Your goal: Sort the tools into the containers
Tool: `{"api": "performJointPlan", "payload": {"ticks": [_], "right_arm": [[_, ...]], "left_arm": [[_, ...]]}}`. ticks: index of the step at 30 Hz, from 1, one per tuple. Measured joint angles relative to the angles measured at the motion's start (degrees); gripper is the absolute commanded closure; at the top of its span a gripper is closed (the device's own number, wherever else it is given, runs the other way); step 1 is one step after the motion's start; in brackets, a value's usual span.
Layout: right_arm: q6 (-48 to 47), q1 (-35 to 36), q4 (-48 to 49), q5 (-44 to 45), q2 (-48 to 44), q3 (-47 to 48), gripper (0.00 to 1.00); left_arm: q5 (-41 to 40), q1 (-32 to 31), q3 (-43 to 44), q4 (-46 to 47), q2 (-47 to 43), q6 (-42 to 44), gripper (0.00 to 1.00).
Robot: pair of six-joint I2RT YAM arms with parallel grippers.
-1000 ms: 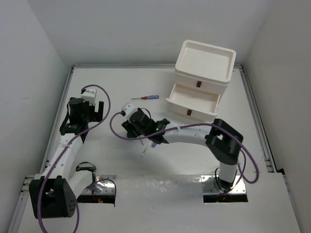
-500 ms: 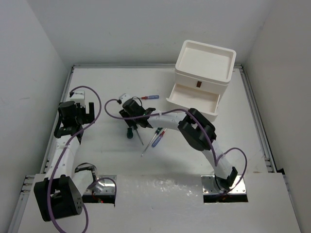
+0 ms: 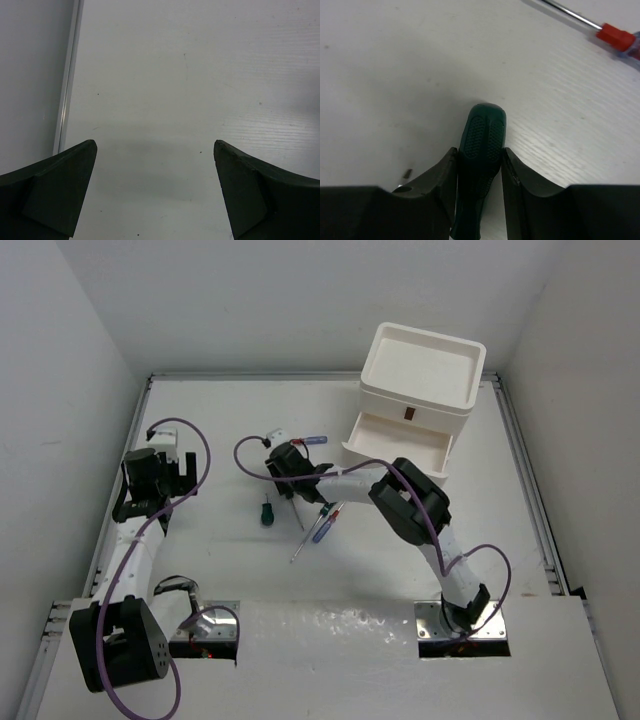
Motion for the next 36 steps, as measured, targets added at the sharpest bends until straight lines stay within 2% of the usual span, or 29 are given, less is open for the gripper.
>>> {"api": "performJointPlan", "payload": {"ticks": [6, 10, 16, 20, 26, 30, 36], "right_arm": [[-2.2, -2.4, 0.5, -3.3, -1.9, -2.5, 1.00], [-5.6, -2.2, 0.2, -8.6, -5.0, -5.0, 1.00], [-19.2, -1.9, -6.8, -15.0, -17.2, -2.8, 1.00], [-29.6, -3.0, -10.2, -14.9, -28.9, -1.3, 1.00], [-44.4, -11.5, -13.5, -13.3, -40.9, -4.4, 1.00], [-53.9, -16.4, -16.4, -10.4, -42.1, -10.6, 1.00], [-62.4, -18.1, -20.2, -8.3, -40.3, -17.6, 1.00]], "left_arm": [[1.1, 0.0, 0.0, 0.0, 0.1, 0.0, 0.00], [1.5, 0.0, 0.0, 0.0, 0.2, 0.1, 0.00], [2.3, 0.0, 0.0, 0.0, 0.4, 0.2, 0.00], [2.9, 0.0, 0.0, 0.0, 0.5, 0.2, 0.00], [3.8, 0.0, 0.0, 0.0, 0.5, 0.3, 0.00], [4.2, 0.0, 0.0, 0.0, 0.5, 0.4, 0.00], [4.3, 0.0, 0.0, 0.0, 0.5, 0.5, 0.00]]}}
